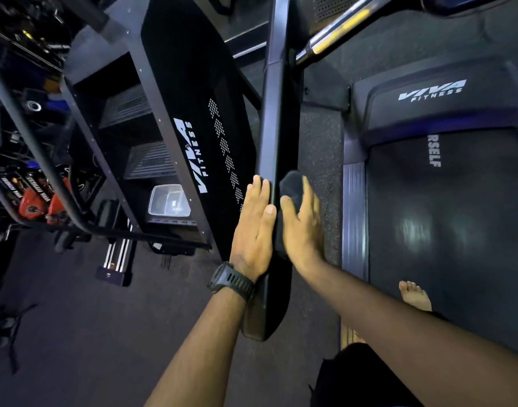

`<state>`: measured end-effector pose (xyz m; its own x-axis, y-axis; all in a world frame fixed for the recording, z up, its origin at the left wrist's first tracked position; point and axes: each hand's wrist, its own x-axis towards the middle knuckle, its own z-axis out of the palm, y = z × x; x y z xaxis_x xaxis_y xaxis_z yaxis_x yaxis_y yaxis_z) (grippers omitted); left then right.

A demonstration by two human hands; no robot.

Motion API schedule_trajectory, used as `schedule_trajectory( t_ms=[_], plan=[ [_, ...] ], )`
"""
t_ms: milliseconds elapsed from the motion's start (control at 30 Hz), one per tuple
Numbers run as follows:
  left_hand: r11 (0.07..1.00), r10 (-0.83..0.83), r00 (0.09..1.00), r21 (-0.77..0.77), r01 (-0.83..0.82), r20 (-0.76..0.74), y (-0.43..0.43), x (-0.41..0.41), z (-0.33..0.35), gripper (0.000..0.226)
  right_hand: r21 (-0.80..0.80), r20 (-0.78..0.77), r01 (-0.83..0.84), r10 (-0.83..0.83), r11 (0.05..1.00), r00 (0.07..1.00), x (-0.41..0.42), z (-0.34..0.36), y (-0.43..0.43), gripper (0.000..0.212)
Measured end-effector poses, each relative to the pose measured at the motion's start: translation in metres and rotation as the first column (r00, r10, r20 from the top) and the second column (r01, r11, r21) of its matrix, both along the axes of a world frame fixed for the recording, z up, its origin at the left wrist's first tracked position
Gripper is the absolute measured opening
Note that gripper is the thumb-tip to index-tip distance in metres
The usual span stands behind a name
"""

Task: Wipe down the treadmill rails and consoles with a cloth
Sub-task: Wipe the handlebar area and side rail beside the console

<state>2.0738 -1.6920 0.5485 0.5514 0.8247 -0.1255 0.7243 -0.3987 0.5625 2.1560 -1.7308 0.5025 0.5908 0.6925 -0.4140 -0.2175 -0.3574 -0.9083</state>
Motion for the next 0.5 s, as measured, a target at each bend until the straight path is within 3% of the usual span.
schedule_trajectory(
  t_ms=[67, 200, 267, 433, 500],
  plan=[
    [1.000, 0.009, 1.000, 0.000, -0.009, -0.003, 0.000, -0.001, -0.001, 0.069, -0.116, -0.077, -0.022, 0.013, 0.993, 0.997, -0.006, -0.002, -0.009, 0.063],
    [1.000, -0.008, 1.000, 0.000, 0.008, 0.007, 0.002, -0.002, -0.001, 0.067, 0.111, 0.071, -0.010, 0.002, 0.994, 0.997, -0.022, 0.013, -0.026, 0.068],
    [1.000, -0.024, 1.000, -0.001, 0.024, 0.001, 0.001, -0.004, 0.000, 0.066, 0.149, 0.109, -0.014, -0.003, 0.989, 0.994, -0.015, 0.014, -0.016, 0.068],
    [0.999, -0.041, 0.999, 0.016, 0.042, -0.032, -0.014, -0.013, 0.000, 0.068, -0.151, -0.097, 0.006, -0.021, 0.988, 0.995, -0.020, 0.005, -0.022, 0.065],
    [0.999, -0.042, 0.999, 0.015, 0.042, -0.033, -0.015, -0.016, 0.000, 0.067, -0.056, 0.003, -0.003, 0.003, 0.998, 1.000, -0.031, 0.016, -0.035, 0.064]
  ],
)
